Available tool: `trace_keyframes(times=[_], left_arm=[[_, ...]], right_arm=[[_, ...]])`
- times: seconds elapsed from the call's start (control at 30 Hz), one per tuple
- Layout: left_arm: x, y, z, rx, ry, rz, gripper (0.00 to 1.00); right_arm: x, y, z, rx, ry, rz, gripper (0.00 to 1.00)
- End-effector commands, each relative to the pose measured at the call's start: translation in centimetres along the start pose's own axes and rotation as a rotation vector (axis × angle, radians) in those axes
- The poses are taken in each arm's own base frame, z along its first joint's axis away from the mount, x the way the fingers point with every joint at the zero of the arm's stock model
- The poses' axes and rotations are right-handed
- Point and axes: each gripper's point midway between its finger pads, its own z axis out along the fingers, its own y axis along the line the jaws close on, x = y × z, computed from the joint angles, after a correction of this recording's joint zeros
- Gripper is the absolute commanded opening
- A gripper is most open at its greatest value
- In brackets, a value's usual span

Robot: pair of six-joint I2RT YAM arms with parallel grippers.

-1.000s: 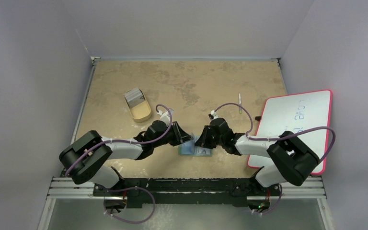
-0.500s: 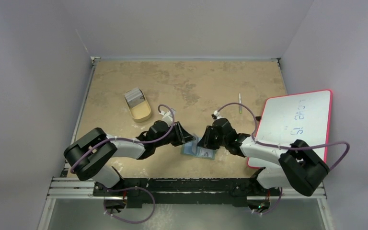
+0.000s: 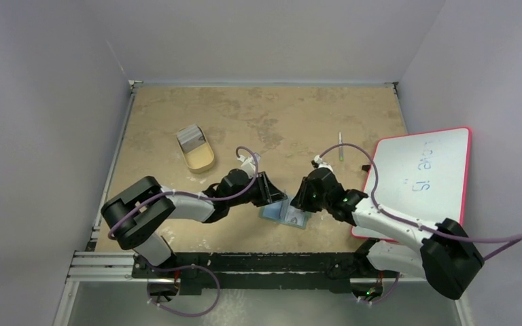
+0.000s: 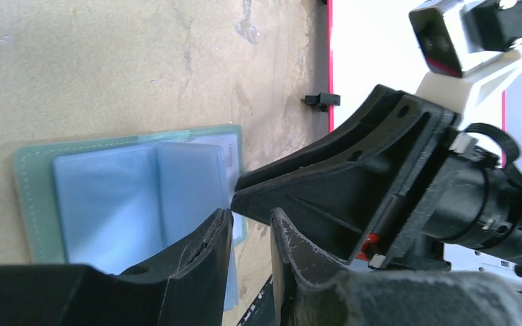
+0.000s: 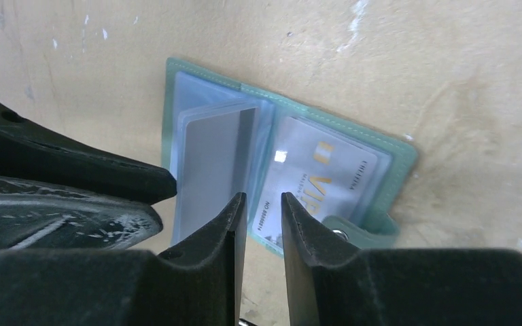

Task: Put the credit cards into the card holder
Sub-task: Turn over the card slot in the card holder.

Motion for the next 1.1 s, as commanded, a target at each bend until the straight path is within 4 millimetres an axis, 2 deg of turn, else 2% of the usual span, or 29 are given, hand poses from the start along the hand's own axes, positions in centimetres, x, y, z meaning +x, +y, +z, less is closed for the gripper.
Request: trace_keyframes(times=[0.0,0.2,0.37,0.5,0.67,0.8,1.07], left_arm=[[-0.3,-2.8,1.0,0.075,-0.005,0.033,0.27],[0.7,-3.2,1.9,0.076,0.019,0.040,0.27],[1.0,-3.1,2.3,0.057,0.026,0.051,0.27],[0.4,-2.6,1.8,0.004,-0.001,0.078,0.28],[-0.7,-1.2,0.7,-0.104,-0.042,0.129,0.27],[-0.8,0.4,0.0,-0.196,-0.037,0.162,0.28],[-2.1,5.3,-3.4,-0.488,-0.087,0.222,0.29]], right_arm=[[-2.8,-1.0,-2.8,0.120,-0.106,0.009,0.28],[-4.0,-1.8,-5.3,0.157,-0.174,0.043,0.28],[-4.2,-1.1,-6.0,0.123,-0.181,0.064,0.29],[-4.4,-0.2,-6.3,0.079,-0.186,0.068,0.29],[-3.6,1.8,-5.4,-0.047,-0.148,0.064,0.30],[-2.1,2.4,-4.1,-0.110,-0.095,0.111,0.39],[-0.9,1.0,-2.0,-0.079,-0.082,0.192,0.51]])
